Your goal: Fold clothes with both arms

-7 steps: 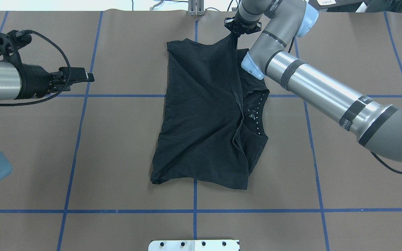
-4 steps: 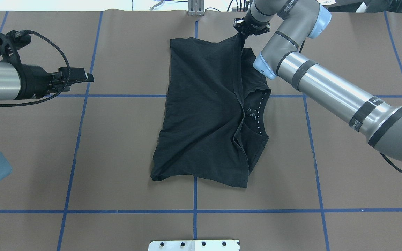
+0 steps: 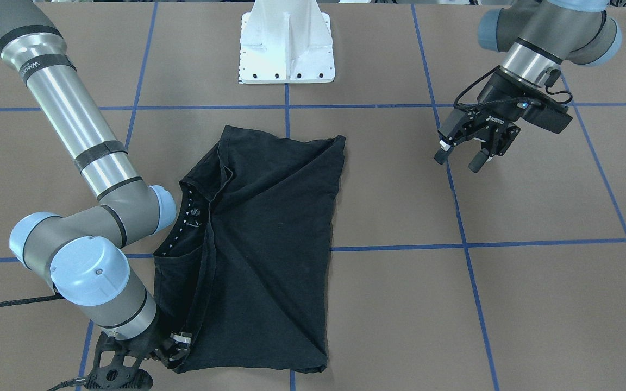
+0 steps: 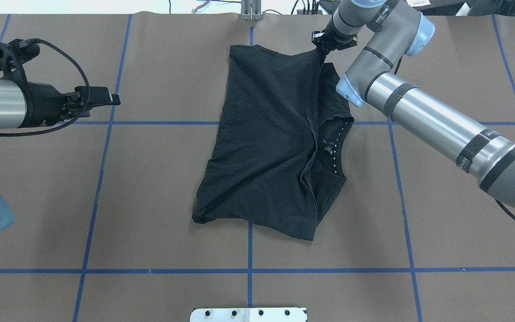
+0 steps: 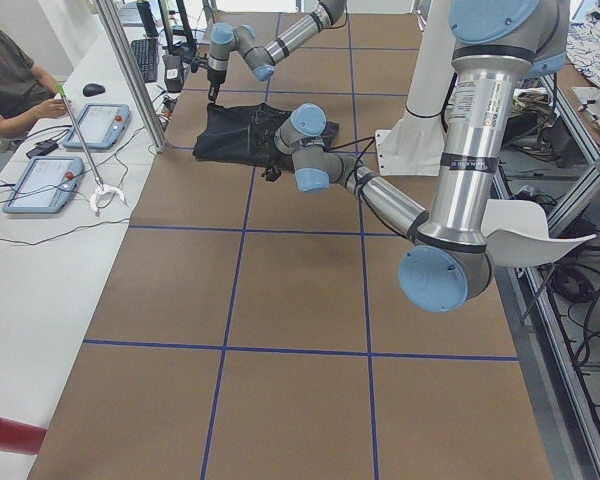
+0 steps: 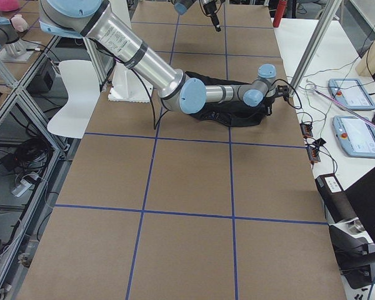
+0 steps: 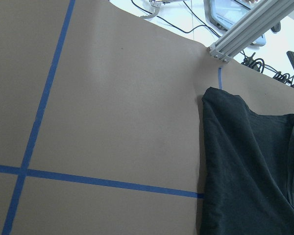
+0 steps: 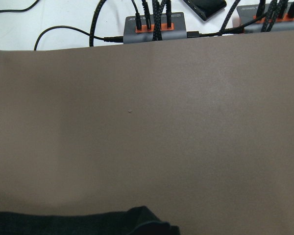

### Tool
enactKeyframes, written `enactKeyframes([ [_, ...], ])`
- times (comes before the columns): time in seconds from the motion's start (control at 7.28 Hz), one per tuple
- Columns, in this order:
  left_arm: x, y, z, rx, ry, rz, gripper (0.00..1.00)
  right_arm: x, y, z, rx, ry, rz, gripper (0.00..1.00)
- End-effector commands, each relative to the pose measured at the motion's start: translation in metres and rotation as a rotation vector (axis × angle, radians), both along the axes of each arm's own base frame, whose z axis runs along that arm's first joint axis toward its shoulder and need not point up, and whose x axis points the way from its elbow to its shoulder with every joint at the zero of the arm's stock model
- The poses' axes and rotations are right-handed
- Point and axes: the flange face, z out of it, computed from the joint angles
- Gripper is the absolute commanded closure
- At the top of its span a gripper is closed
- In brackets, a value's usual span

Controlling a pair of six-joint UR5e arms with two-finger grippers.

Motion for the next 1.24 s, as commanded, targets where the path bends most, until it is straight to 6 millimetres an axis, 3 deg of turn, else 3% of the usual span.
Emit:
enactKeyframes([
  [0.0,0.0,0.0,0.001,0.0,-0.001,0.0,0.01,0.016,-0.006,0.021,0.041,0.044,-0.036,0.02],
  [0.27,0.001,-0.001,0.002,-0.003,-0.004,0.0,0.01,0.043,-0.016,0.017,0.078,0.029,-0.086,0.0],
  [0.55,0.001,0.0,0.001,-0.002,-0.002,0.002,0.01,0.031,-0.014,-0.011,0.044,0.001,-0.054,0.0],
  [0.82,0.005,0.002,-0.002,-0.005,0.006,0.013,0.01,-0.007,0.001,-0.053,-0.047,-0.059,0.023,0.0],
  [0.96,0.007,0.002,-0.007,0.0,0.016,0.022,0.01,-0.021,0.016,-0.074,-0.092,-0.113,0.061,0.0],
  [1.1,0.017,0.0,-0.022,0.015,0.036,0.031,0.01,-0.021,0.049,-0.069,-0.208,-0.189,0.147,0.0],
])
